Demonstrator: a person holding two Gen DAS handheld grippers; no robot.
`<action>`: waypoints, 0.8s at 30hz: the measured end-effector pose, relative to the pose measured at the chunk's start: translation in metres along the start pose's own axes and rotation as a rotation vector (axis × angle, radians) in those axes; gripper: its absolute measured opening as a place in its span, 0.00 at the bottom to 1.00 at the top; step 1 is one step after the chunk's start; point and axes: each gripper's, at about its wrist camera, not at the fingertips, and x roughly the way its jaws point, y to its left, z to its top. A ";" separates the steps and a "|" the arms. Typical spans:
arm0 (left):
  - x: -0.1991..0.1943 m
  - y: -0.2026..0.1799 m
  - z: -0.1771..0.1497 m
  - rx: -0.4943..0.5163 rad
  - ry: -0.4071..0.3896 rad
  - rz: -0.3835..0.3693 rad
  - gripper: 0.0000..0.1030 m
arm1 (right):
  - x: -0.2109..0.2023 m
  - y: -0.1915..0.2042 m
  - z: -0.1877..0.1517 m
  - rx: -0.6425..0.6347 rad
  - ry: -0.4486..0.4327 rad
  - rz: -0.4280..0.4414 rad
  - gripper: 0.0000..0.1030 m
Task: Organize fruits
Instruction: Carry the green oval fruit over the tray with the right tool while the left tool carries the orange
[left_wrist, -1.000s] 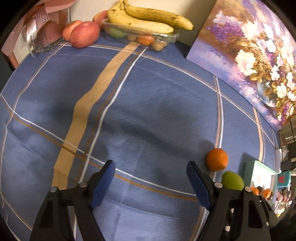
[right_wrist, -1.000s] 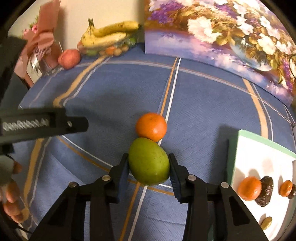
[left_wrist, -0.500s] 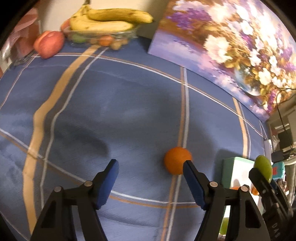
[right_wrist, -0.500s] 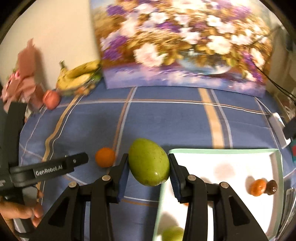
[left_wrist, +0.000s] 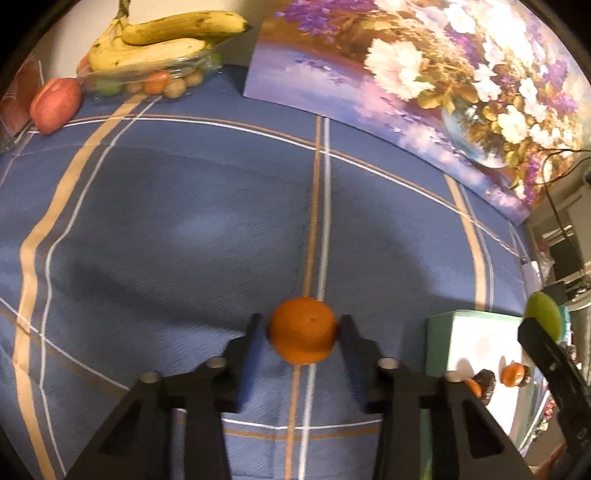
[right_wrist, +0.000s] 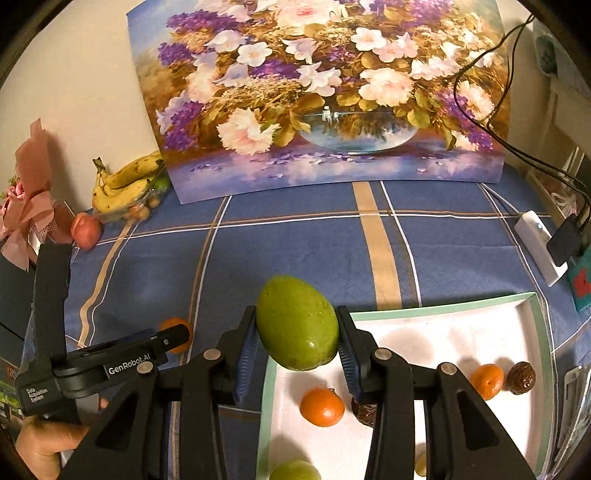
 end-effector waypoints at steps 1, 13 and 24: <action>-0.001 -0.002 0.000 0.007 -0.005 0.008 0.39 | 0.001 -0.001 0.000 0.003 0.001 0.001 0.41; -0.033 -0.020 -0.003 0.020 -0.071 -0.055 0.38 | -0.020 -0.008 0.002 0.041 -0.007 0.008 0.41; -0.065 -0.049 -0.038 0.069 -0.092 -0.117 0.38 | -0.061 -0.026 -0.010 0.068 -0.020 -0.009 0.41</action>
